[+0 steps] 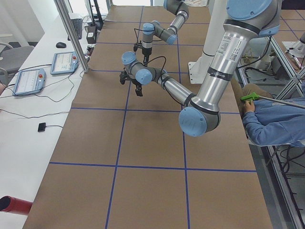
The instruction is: Place and press bell with both arms
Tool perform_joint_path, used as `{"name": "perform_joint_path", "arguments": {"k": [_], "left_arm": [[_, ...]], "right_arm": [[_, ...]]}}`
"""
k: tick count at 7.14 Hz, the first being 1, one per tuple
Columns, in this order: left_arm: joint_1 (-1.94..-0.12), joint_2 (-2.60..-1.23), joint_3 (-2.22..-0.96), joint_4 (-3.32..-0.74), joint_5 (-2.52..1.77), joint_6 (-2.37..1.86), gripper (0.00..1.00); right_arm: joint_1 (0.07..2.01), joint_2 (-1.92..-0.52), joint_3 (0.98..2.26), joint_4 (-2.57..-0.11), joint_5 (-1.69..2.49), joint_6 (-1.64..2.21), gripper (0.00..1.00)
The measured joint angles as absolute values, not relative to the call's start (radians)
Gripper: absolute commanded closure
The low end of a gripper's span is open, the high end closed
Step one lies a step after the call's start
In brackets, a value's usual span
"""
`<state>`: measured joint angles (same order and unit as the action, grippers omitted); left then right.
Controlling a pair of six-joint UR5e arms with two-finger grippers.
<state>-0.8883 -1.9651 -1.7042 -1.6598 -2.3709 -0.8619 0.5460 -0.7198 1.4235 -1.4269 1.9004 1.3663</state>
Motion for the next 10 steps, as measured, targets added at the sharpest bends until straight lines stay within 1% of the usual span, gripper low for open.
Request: {"name": "perform_joint_path", "arguments": {"k": [2,3,4,5,7,8,10], "left_arm": [[-0.890,-1.963,-1.706,-1.660,-2.372,-0.859,0.01],[-0.896,-1.957,-1.717,-1.661,-2.375,-0.854,0.01],[-0.908,-1.941,-1.738,-1.662,-2.376,-0.848,0.01],[-0.933,-1.908,-1.768,-1.663,-2.376,-0.844,0.01],[-1.007,-1.774,-1.848,-1.666,-2.376,-0.742,0.01],[-1.068,-1.698,-1.874,-1.667,-2.378,-0.631,0.01],[-1.197,-1.585,-1.884,-1.667,-2.377,-0.415,0.01]], "right_arm": [[0.585,-0.776,1.537,-1.488,1.933,1.364,1.00],[0.612,-0.854,1.622,-1.498,1.946,1.338,1.00],[0.647,-0.957,1.719,-1.500,1.960,1.269,0.01],[0.695,-1.064,1.797,-1.496,1.986,1.188,0.00],[0.824,-1.250,1.877,-1.487,2.053,0.987,0.00],[0.922,-1.335,1.889,-1.487,2.111,0.829,0.00],[1.153,-1.483,1.878,-1.490,2.230,0.490,0.00]]}}
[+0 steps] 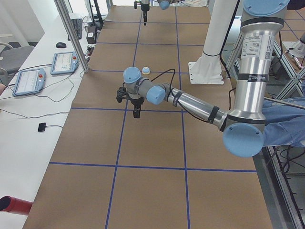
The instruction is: Place and press bell with both arms
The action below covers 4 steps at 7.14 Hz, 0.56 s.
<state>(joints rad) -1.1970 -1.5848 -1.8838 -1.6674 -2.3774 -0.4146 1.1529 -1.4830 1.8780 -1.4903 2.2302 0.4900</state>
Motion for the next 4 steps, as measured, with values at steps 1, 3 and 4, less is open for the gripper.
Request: {"name": "perform_joint_path", "arguments": {"k": [1,3,4], "left_arm": [[-1.271,-1.533,-1.876,-1.667,-2.374,-0.287,0.01],[-1.429,-1.457,-1.820,-1.667,-2.368,-0.048,0.01],[-1.500,-1.444,-1.773,-1.667,-2.367,0.055,0.01]], "right_arm": [[1.273,-1.538,1.844,-1.493,2.278,0.316,0.00],[1.467,-1.599,1.732,-1.498,2.352,0.016,0.00],[1.516,-1.611,1.697,-1.500,2.373,-0.059,0.00]]}}
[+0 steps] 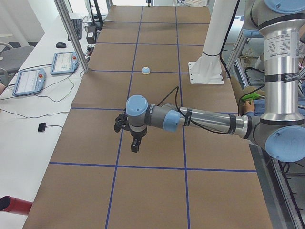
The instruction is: Place and press bell with both arms
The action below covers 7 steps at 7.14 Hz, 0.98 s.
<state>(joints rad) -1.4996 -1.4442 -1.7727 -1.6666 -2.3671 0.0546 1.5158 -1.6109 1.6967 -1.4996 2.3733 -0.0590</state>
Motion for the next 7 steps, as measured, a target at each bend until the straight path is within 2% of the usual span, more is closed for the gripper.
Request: {"name": "perform_joint_path", "arguments": {"k": [2,7], "left_arm": [[-1.560,-1.436,-1.723,-1.663,-2.365,0.146,0.01],[-1.569,-1.453,-1.721,-1.660,-2.364,0.088,0.00]], "right_arm": [[1.548,-1.620,1.679,-1.499,2.377,-0.108,0.00],[1.539,-1.601,1.684,-1.498,2.336,-0.118,0.00]]}}
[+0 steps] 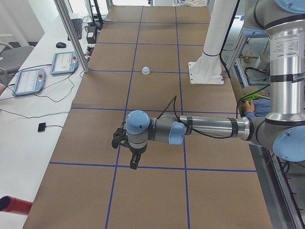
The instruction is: Place and press bell with both arms
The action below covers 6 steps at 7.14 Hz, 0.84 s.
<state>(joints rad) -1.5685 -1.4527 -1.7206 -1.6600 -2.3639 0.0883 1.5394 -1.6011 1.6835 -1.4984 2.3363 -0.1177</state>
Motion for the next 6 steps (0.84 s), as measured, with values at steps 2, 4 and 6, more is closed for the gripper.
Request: {"name": "perform_joint_path", "arguments": {"k": [2,4,6], "left_arm": [[-1.568,-1.454,-1.717,-1.660,-2.364,0.056,0.01],[-1.568,-1.450,-1.723,-1.665,-2.365,0.046,0.00],[-1.568,-1.441,-1.736,-1.669,-2.372,0.046,0.00]], "right_arm": [[1.513,-1.584,1.688,-1.497,2.301,-0.115,0.00],[1.501,-1.579,1.695,-1.493,2.291,-0.109,0.00],[1.484,-1.579,1.706,-1.490,2.289,-0.103,0.00]]}}
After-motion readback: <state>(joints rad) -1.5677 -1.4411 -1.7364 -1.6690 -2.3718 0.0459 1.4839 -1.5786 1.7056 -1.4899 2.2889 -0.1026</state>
